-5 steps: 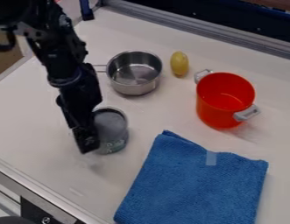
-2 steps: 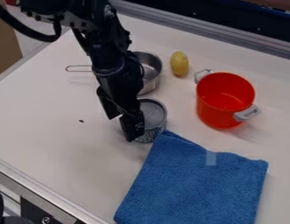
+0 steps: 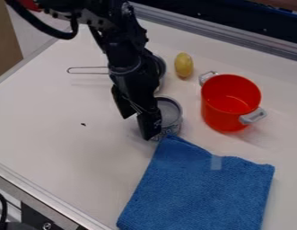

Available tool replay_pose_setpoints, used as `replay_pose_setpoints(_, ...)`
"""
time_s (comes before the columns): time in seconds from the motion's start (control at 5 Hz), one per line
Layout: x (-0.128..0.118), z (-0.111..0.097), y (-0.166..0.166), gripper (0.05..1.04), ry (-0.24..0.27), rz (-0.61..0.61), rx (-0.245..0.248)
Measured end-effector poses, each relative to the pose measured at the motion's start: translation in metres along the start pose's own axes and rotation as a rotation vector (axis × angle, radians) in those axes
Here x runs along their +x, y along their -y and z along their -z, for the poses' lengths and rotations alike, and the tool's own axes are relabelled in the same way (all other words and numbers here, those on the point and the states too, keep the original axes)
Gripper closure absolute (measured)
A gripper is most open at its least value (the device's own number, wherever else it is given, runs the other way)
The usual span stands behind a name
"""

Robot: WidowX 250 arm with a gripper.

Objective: The robot arm pushes the box next to the red pot

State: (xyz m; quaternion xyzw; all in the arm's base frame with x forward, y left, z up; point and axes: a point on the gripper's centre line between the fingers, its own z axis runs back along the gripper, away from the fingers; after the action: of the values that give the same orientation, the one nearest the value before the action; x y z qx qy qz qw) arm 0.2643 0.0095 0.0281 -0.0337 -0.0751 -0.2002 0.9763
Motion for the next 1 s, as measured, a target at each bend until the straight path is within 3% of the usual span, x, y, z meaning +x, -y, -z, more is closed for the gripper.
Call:
replay_pose_setpoints(0.6,0.028,0.004,0.006,0.083,0.051,-0.063,0.02)
replay_pose_setpoints(1.0,0.023,-0.013,-0.002,0.083,0.078,-0.119,-0.005)
